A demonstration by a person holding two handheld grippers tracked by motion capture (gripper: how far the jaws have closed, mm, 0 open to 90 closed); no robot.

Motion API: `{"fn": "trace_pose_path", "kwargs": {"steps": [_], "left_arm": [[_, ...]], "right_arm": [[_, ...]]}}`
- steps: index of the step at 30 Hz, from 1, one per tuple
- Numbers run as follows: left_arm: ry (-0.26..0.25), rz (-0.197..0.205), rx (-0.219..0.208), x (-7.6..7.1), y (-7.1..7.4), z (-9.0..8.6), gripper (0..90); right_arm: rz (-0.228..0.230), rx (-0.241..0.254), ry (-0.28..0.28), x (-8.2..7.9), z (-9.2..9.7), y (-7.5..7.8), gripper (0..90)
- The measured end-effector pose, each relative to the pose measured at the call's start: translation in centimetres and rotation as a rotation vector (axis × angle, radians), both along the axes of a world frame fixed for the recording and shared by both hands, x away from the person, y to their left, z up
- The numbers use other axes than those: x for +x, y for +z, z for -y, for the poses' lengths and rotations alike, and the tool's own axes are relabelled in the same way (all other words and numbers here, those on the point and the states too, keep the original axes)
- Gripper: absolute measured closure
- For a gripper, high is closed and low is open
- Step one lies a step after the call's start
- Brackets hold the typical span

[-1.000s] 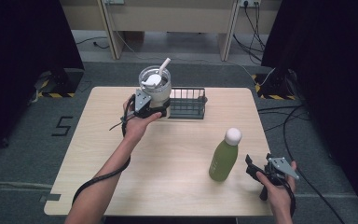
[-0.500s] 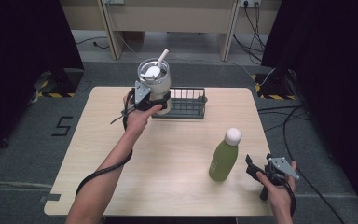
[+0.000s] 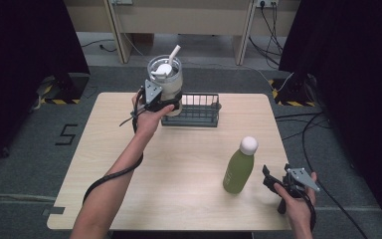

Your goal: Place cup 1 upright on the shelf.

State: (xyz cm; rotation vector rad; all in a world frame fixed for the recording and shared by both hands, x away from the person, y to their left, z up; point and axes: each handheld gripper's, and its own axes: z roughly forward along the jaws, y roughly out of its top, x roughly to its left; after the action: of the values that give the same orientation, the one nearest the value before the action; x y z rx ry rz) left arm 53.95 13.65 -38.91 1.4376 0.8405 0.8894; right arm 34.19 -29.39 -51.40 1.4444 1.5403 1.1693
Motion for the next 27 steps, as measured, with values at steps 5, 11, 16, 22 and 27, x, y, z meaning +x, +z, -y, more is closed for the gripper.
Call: {"fn": "trace_pose_path", "kwargs": {"steps": [5, 11, 16, 22, 27], "left_arm": [[0.019, 0.002, 0.003, 0.5, 0.2, 0.1, 9.0], [0.036, 0.001, 0.006, 1.2, 0.3, 0.4, 9.0], [0.048, -0.002, 0.006, 1.8, 0.5, 0.8, 9.0], [0.062, -0.008, 0.013, 2.5, 0.5, 1.2, 9.0], [0.075, -0.021, 0.022, 3.2, 0.1, 1.3, 9.0]], "right_arm": [[0.000, 0.001, 0.000, 0.0, 0.0, 0.0, 15.4], [0.001, 0.001, -0.001, 0.0, 0.0, 0.0, 15.4], [0.002, 0.003, -0.003, 0.0, 0.1, 0.0, 15.4], [0.002, 0.003, -0.004, -0.1, 0.2, 0.0, 15.4], [0.001, 0.005, -0.003, -0.1, 0.2, 0.0, 15.4]]}}
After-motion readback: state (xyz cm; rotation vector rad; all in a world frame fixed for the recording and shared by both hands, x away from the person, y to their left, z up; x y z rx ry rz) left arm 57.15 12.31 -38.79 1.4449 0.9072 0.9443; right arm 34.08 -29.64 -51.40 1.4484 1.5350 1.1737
